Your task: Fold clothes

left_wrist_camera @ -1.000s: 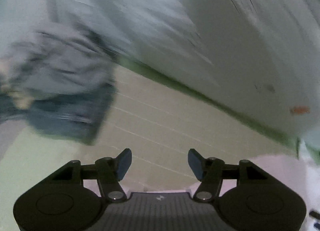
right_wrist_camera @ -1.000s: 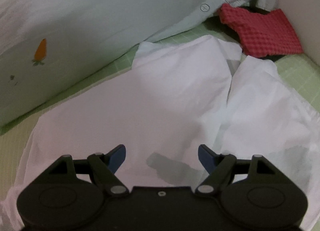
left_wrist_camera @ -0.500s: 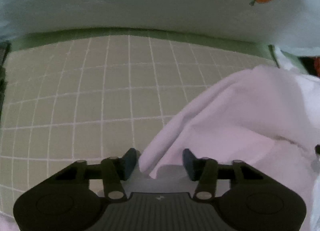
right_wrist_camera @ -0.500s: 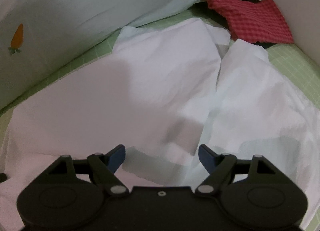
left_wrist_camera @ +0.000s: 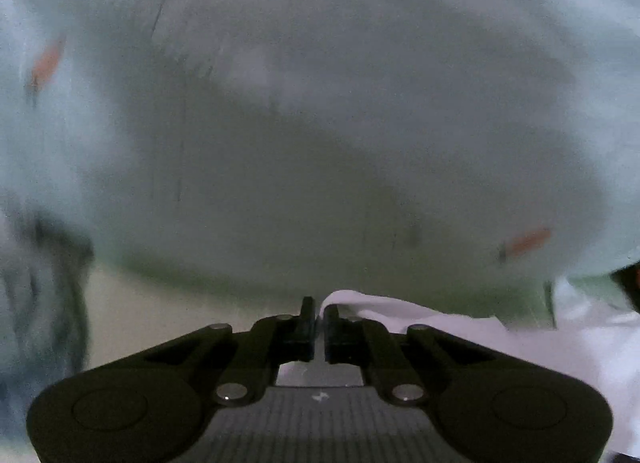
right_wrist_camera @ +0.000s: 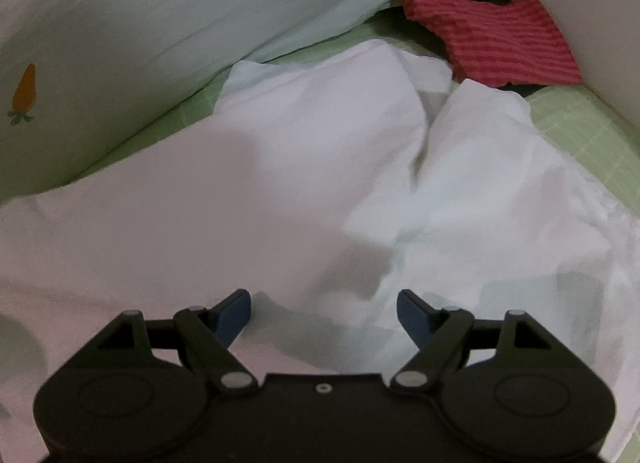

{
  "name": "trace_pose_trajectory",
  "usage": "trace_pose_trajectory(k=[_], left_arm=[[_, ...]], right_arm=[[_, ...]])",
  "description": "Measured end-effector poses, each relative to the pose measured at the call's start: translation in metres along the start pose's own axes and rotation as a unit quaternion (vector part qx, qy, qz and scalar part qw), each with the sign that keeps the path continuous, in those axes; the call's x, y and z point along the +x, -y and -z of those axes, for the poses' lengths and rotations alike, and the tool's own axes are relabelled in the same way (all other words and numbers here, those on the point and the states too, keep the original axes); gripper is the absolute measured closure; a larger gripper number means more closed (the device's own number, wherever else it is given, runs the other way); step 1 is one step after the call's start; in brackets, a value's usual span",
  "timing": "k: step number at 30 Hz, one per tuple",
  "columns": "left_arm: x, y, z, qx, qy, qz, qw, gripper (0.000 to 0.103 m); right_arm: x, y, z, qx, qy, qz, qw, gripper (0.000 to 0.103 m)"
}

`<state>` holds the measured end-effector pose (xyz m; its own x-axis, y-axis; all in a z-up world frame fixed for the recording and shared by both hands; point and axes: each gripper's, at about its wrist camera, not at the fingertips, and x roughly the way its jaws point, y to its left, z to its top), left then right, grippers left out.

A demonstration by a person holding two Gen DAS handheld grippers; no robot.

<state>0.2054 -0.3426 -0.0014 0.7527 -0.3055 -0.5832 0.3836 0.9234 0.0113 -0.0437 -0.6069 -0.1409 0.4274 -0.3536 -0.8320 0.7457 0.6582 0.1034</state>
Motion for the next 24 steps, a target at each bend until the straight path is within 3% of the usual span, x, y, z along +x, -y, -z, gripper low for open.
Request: trace_pose_trajectory(k=[3, 5, 8, 11, 14, 17, 19, 22, 24], left_arm=[[0.008, 0.008, -0.001, 0.014, -0.003, -0.014, 0.9998, 0.082], [0.007, -0.005, 0.012, -0.011, -0.024, -0.013, 0.9996, 0.066], [-0.005, -0.040, 0.041, -0.043, -0.054, -0.048, 0.9965, 0.055], [-0.012, -0.080, 0.072, -0.072, -0.085, -0.110, 0.9877, 0.047], [-0.015, -0.125, 0.105, -0.105, -0.128, -0.166, 0.9721, 0.042], [-0.015, -0.156, 0.123, -0.151, -0.139, -0.147, 0.9675, 0.030], [-0.016, -0.173, 0.132, -0.184, -0.136, -0.127, 0.9652, 0.030], [-0.016, -0.176, 0.131, -0.185, -0.118, -0.123, 0.9678, 0.028], [-0.010, -0.181, 0.131, -0.193, -0.117, -0.120, 0.9667, 0.022]], right_arm=[[-0.003, -0.001, 0.000, -0.003, 0.002, 0.000, 1.000, 0.022], [-0.004, -0.004, 0.002, -0.010, 0.000, 0.001, 1.000, 0.022], [-0.005, -0.003, 0.005, -0.016, -0.001, 0.001, 1.000, 0.022], [-0.001, -0.006, 0.007, -0.027, -0.013, 0.001, 1.000, 0.022], [0.003, -0.012, 0.008, -0.039, -0.019, 0.000, 0.999, 0.022], [0.003, -0.021, 0.007, -0.058, -0.021, -0.004, 0.998, 0.022], [0.002, -0.028, 0.007, -0.071, -0.020, -0.006, 0.997, 0.022], [0.000, -0.035, 0.009, -0.087, -0.020, -0.006, 0.996, 0.022], [-0.001, -0.039, 0.010, -0.097, -0.022, -0.005, 0.995, 0.022]])
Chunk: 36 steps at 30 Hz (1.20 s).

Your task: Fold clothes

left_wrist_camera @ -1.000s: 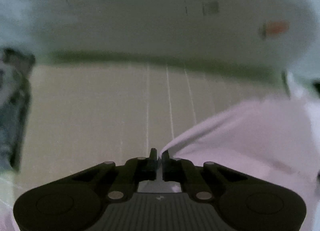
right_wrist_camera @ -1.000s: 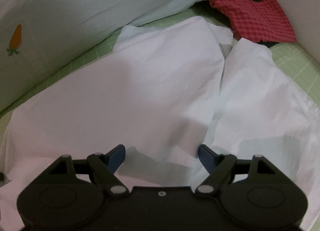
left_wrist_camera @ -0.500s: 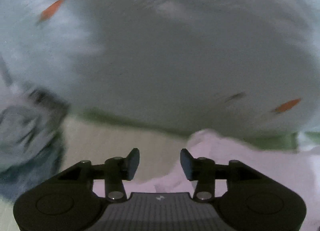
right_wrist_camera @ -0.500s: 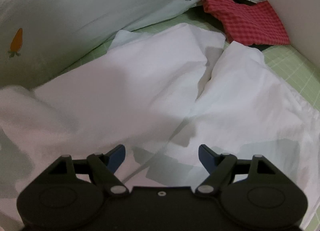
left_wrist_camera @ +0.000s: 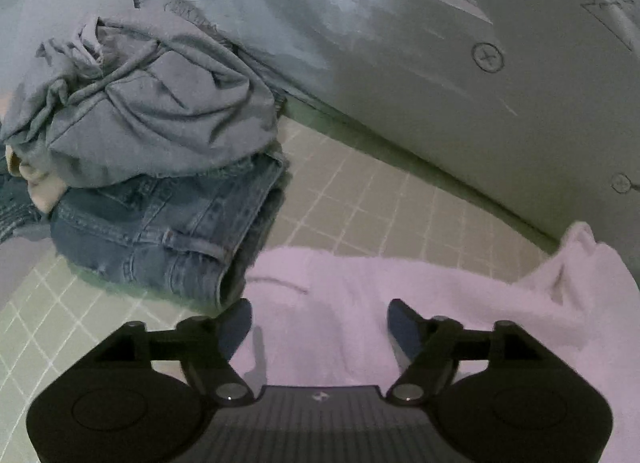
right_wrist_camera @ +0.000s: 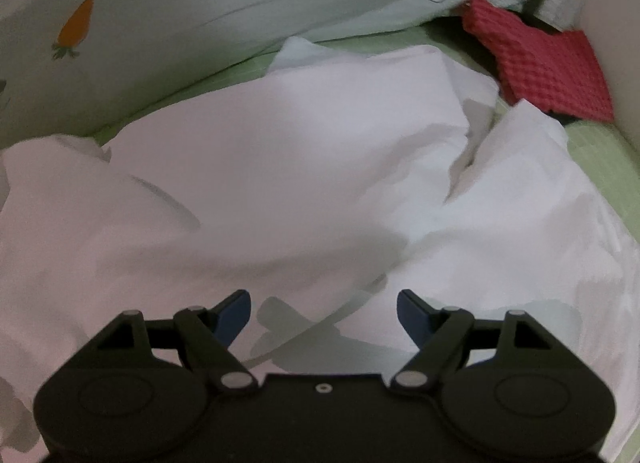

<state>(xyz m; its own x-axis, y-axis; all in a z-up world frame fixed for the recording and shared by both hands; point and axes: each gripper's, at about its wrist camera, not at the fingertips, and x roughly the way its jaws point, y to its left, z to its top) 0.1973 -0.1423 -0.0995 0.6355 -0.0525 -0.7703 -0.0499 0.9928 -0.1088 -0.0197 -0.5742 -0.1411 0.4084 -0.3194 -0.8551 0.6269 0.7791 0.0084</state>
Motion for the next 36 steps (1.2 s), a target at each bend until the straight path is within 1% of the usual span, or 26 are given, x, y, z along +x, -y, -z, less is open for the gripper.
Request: trace_pose_trajectory(k=[1, 3, 4, 5, 6, 7, 8, 10, 12, 13, 15, 16, 17, 18, 19, 20, 21, 22, 24, 27, 29, 32, 35, 36], left_arm=[[0.008, -0.002, -0.002, -0.012, -0.014, 0.005, 0.9998, 0.022], [0.021, -0.007, -0.002, -0.048, -0.045, 0.021, 0.9976, 0.025], [0.026, -0.009, 0.000, -0.065, -0.055, 0.028, 0.9960, 0.041], [0.025, -0.007, 0.001, -0.066, -0.054, 0.028, 0.9959, 0.061], [0.024, -0.006, 0.003, -0.067, -0.054, 0.029, 0.9959, 0.067], [0.022, -0.003, 0.003, -0.064, -0.050, 0.028, 0.9963, 0.081], [0.015, 0.003, -0.001, -0.042, -0.031, 0.022, 0.9984, 0.087], [-0.001, 0.015, -0.012, 0.001, 0.009, 0.009, 0.9999, 0.089], [-0.022, 0.022, -0.035, 0.034, 0.073, -0.005, 0.9967, 0.089], [-0.027, 0.021, -0.048, 0.035, 0.094, -0.009, 0.9949, 0.089], [-0.028, 0.016, -0.068, 0.010, 0.126, -0.019, 0.9917, 0.089], [-0.026, 0.013, -0.075, 0.003, 0.134, -0.028, 0.9905, 0.085], [-0.024, 0.011, -0.079, 0.010, 0.123, -0.033, 0.9919, 0.075], [-0.022, 0.009, -0.082, 0.016, 0.111, -0.038, 0.9929, 0.069], [-0.025, 0.007, -0.078, 0.021, 0.104, -0.042, 0.9934, 0.058], [-0.031, 0.002, -0.071, 0.023, 0.106, -0.045, 0.9930, 0.046], [-0.037, -0.005, -0.061, 0.023, 0.106, -0.050, 0.9928, 0.039], [-0.045, -0.012, -0.048, 0.021, 0.098, -0.061, 0.9930, 0.030], [-0.058, -0.030, -0.021, 0.012, 0.075, -0.086, 0.9934, 0.029], [-0.073, -0.067, 0.027, -0.034, 0.017, -0.123, 0.9917, 0.029], [-0.081, -0.092, 0.050, -0.080, -0.018, -0.122, 0.9892, 0.029], [-0.090, -0.117, 0.081, -0.129, -0.052, -0.107, 0.9845, 0.029], [-0.094, -0.124, 0.097, -0.149, -0.055, -0.077, 0.9843, 0.030], [-0.095, -0.125, 0.099, -0.162, -0.052, -0.065, 0.9833, 0.031]], right_arm=[[-0.001, -0.002, 0.000, -0.002, -0.001, 0.000, 1.000, 0.022], [-0.002, -0.004, 0.001, -0.007, -0.002, -0.001, 1.000, 0.022], [-0.002, -0.006, 0.002, -0.009, -0.003, -0.001, 1.000, 0.022], [-0.003, -0.007, 0.003, -0.012, -0.005, -0.001, 1.000, 0.022], [-0.003, -0.009, 0.004, -0.014, -0.006, 0.000, 1.000, 0.022], [-0.003, -0.011, 0.005, -0.015, -0.006, 0.000, 1.000, 0.022], [-0.004, -0.012, 0.006, -0.015, -0.007, 0.000, 1.000, 0.022], [-0.004, -0.013, 0.007, -0.017, -0.007, 0.002, 1.000, 0.022], [-0.005, -0.013, 0.007, -0.019, -0.006, 0.003, 1.000, 0.022], [-0.005, -0.014, 0.007, -0.020, -0.005, 0.003, 1.000, 0.022], [-0.006, -0.014, 0.006, -0.022, -0.001, 0.004, 1.000, 0.022], [-0.006, -0.014, 0.006, -0.023, 0.000, 0.003, 1.000, 0.022], [-0.006, -0.015, 0.006, -0.024, 0.000, 0.002, 1.000, 0.022], [-0.007, -0.015, 0.006, -0.025, 0.001, 0.001, 1.000, 0.022], [-0.008, -0.015, 0.007, -0.026, 0.002, -0.001, 1.000, 0.022], [-0.011, -0.015, 0.008, -0.027, 0.006, -0.001, 1.000, 0.022], [-0.014, -0.014, 0.009, -0.028, 0.010, -0.002, 1.000, 0.022], [-0.017, -0.014, 0.010, -0.029, 0.015, -0.003, 0.999, 0.022], [-0.020, -0.012, 0.013, -0.028, 0.018, -0.001, 0.999, 0.022], [-0.023, -0.010, 0.017, -0.019, 0.012, -0.008, 1.000, 0.022], [-0.027, -0.010, 0.019, -0.016, 0.011, -0.014, 1.000, 0.022], [-0.038, -0.012, 0.026, -0.024, 0.015, -0.024, 0.999, 0.022], [-0.050, -0.015, 0.039, -0.032, 0.014, -0.032, 0.999, 0.022], [-0.054, -0.017, 0.044, -0.035, 0.012, -0.034, 0.999, 0.022]])
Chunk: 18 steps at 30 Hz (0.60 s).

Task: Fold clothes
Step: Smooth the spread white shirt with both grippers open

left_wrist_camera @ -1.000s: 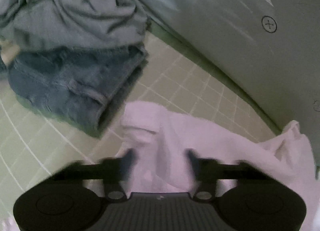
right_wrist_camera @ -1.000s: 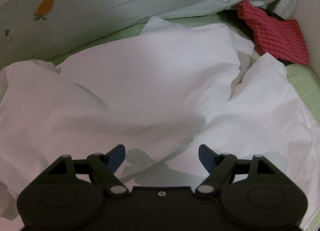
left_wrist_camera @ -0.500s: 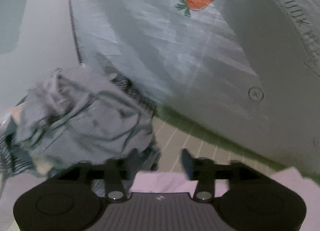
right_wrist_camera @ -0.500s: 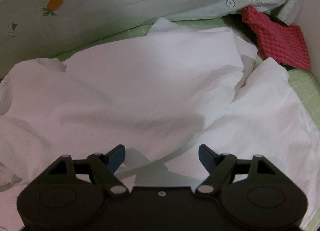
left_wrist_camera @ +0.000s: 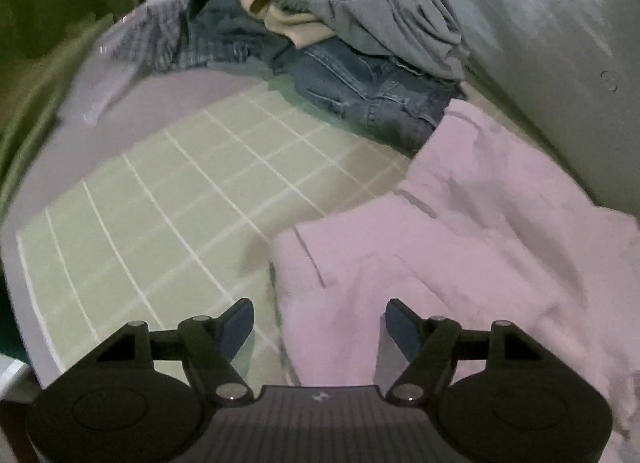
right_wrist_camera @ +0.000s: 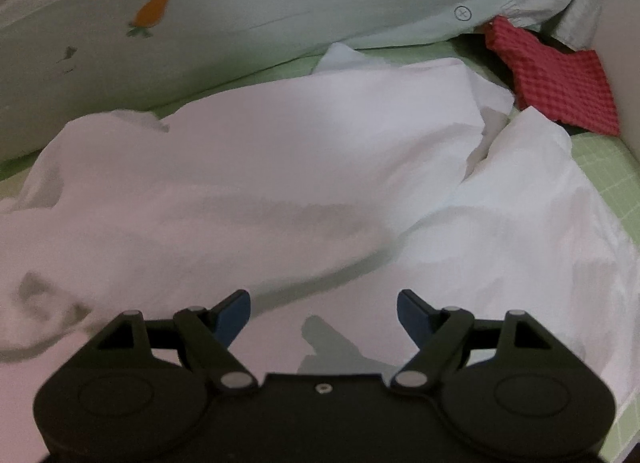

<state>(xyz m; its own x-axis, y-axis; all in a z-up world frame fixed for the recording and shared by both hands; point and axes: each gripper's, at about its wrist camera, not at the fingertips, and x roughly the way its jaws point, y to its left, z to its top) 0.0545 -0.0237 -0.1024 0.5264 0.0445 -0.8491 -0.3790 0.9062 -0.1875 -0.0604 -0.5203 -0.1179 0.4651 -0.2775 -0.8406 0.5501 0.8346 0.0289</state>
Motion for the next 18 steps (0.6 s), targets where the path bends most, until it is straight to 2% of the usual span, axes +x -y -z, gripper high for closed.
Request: trace_pose_trajectory(k=[3, 4, 5, 6, 12, 15, 18], left_arm=[[-0.003, -0.002, 0.005, -0.026, -0.002, 0.038, 0.9990, 0.046], [-0.004, 0.002, 0.006, -0.015, 0.000, 0.030, 0.9994, 0.061], [-0.005, 0.004, 0.006, -0.006, 0.002, 0.024, 0.9997, 0.087], [-0.007, 0.002, 0.007, -0.006, 0.006, 0.024, 0.9997, 0.090], [-0.013, -0.036, 0.001, -0.049, 0.011, 0.042, 0.9979, 0.091], [-0.019, -0.061, -0.008, -0.035, 0.026, 0.029, 0.9986, 0.091], [-0.021, -0.094, -0.021, -0.052, 0.033, 0.016, 0.9980, 0.091]], right_arm=[[-0.012, -0.007, 0.016, -0.006, -0.003, -0.004, 1.000, 0.021], [-0.017, -0.009, 0.021, -0.007, -0.003, -0.004, 1.000, 0.021], [-0.021, -0.011, 0.026, -0.008, -0.003, -0.004, 1.000, 0.021], [-0.025, -0.012, 0.032, -0.004, -0.003, -0.003, 1.000, 0.021], [-0.043, -0.022, 0.064, 0.023, -0.011, 0.000, 1.000, 0.021], [-0.048, -0.037, 0.081, 0.023, -0.017, -0.002, 1.000, 0.021], [-0.053, -0.052, 0.098, 0.012, -0.021, -0.009, 1.000, 0.021]])
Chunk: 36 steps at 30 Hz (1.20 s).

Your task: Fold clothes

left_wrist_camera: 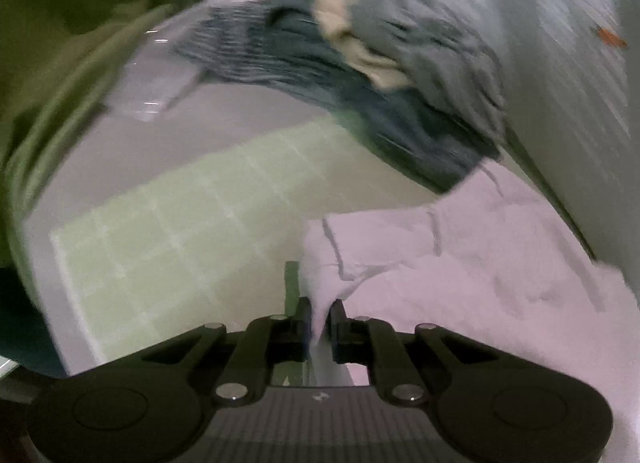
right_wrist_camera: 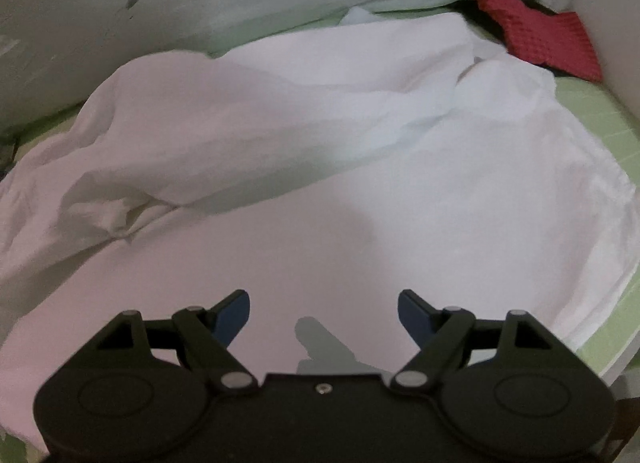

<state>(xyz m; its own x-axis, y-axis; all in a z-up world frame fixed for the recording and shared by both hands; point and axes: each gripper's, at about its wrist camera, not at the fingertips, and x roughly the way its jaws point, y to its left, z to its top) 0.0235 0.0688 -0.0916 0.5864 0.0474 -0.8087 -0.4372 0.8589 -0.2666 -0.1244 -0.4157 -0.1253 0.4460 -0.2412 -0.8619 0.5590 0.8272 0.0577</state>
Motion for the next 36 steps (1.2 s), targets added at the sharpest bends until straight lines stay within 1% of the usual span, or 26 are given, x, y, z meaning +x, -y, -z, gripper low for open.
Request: trace_pose_trajectory(k=[3, 4, 5, 6, 7, 8, 9, 10, 11, 14, 17, 20, 24, 25, 26, 27, 30, 32, 33, 34, 35, 36], left_arm=[[-0.001, -0.019, -0.009, -0.010, 0.004, -0.024, 0.9997, 0.091], [-0.002, -0.019, -0.009, 0.002, 0.002, -0.028, 0.9996, 0.090], [-0.004, -0.018, -0.009, 0.013, 0.001, -0.033, 0.9994, 0.085], [-0.008, -0.015, -0.007, 0.024, 0.002, -0.039, 0.9990, 0.084], [-0.012, -0.012, -0.005, 0.034, 0.004, -0.043, 0.9985, 0.081], [-0.018, -0.007, 0.000, 0.041, 0.008, -0.042, 0.9983, 0.072], [-0.025, -0.002, 0.004, 0.048, 0.013, -0.040, 0.9980, 0.067], [-0.031, 0.004, 0.009, 0.054, 0.017, -0.037, 0.9977, 0.058], [-0.037, 0.010, 0.014, 0.056, 0.020, -0.031, 0.9978, 0.054], [-0.053, 0.036, 0.034, 0.073, 0.018, -0.017, 0.9970, 0.050], [-0.067, 0.066, 0.059, 0.090, 0.010, -0.006, 0.9959, 0.049], [-0.077, 0.101, 0.097, 0.106, 0.000, 0.010, 0.9943, 0.049], [-0.092, 0.144, 0.147, 0.136, -0.006, 0.024, 0.9904, 0.044], [-0.095, 0.154, 0.159, 0.143, -0.007, 0.027, 0.9894, 0.042], [-0.098, 0.165, 0.172, 0.146, -0.009, 0.029, 0.9888, 0.042], [-0.100, 0.174, 0.183, 0.151, -0.013, 0.030, 0.9881, 0.042], [-0.106, 0.204, 0.212, 0.168, -0.023, 0.035, 0.9849, 0.042], [-0.110, 0.223, 0.227, 0.182, -0.025, 0.039, 0.9822, 0.042], [-0.112, 0.231, 0.233, 0.189, -0.026, 0.041, 0.9808, 0.042], [-0.113, 0.239, 0.238, 0.195, -0.027, 0.044, 0.9794, 0.042], [-0.114, 0.246, 0.243, 0.201, -0.027, 0.047, 0.9780, 0.042], [-0.114, 0.252, 0.245, 0.206, -0.030, 0.049, 0.9770, 0.042]], right_arm=[[-0.007, -0.008, 0.014, -0.018, 0.001, -0.007, 1.000, 0.021], [-0.010, -0.008, 0.018, -0.022, 0.002, -0.010, 1.000, 0.021], [-0.013, -0.005, 0.020, -0.024, 0.006, -0.012, 1.000, 0.021], [-0.016, -0.002, 0.022, -0.026, 0.009, -0.014, 1.000, 0.021], [-0.018, 0.006, 0.021, -0.024, 0.015, -0.012, 1.000, 0.021], [-0.020, 0.014, 0.020, -0.021, 0.020, -0.008, 1.000, 0.021], [-0.021, 0.022, 0.019, -0.019, 0.026, -0.005, 0.999, 0.021], [-0.023, 0.030, 0.018, -0.016, 0.032, -0.002, 0.999, 0.020], [-0.023, 0.042, 0.014, -0.013, 0.039, 0.004, 0.999, 0.020], [-0.023, 0.080, 0.002, -0.003, 0.060, 0.022, 0.998, 0.016], [-0.016, 0.126, -0.011, -0.009, 0.074, 0.046, 0.996, 0.014], [0.001, 0.176, -0.022, -0.027, 0.079, 0.097, 0.992, 0.014], [0.033, 0.254, -0.037, -0.037, 0.068, 0.149, 0.986, 0.016], [0.039, 0.269, -0.040, -0.038, 0.063, 0.154, 0.985, 0.017], [0.046, 0.284, -0.044, -0.040, 0.058, 0.159, 0.985, 0.017], [0.050, 0.297, -0.046, -0.033, 0.054, 0.146, 0.987, 0.019], [0.058, 0.329, -0.053, -0.015, 0.043, 0.098, 0.994, 0.019], [0.060, 0.340, -0.056, -0.014, 0.041, 0.057, 0.997, 0.023], [0.059, 0.344, -0.057, -0.014, 0.040, 0.034, 0.999, 0.038], [0.059, 0.348, -0.057, -0.014, 0.039, 0.010, 0.999, 0.059], [0.057, 0.348, -0.057, -0.023, 0.039, 0.000, 0.999, 0.074], [0.056, 0.349, -0.057, -0.033, 0.038, -0.009, 0.999, 0.080]])
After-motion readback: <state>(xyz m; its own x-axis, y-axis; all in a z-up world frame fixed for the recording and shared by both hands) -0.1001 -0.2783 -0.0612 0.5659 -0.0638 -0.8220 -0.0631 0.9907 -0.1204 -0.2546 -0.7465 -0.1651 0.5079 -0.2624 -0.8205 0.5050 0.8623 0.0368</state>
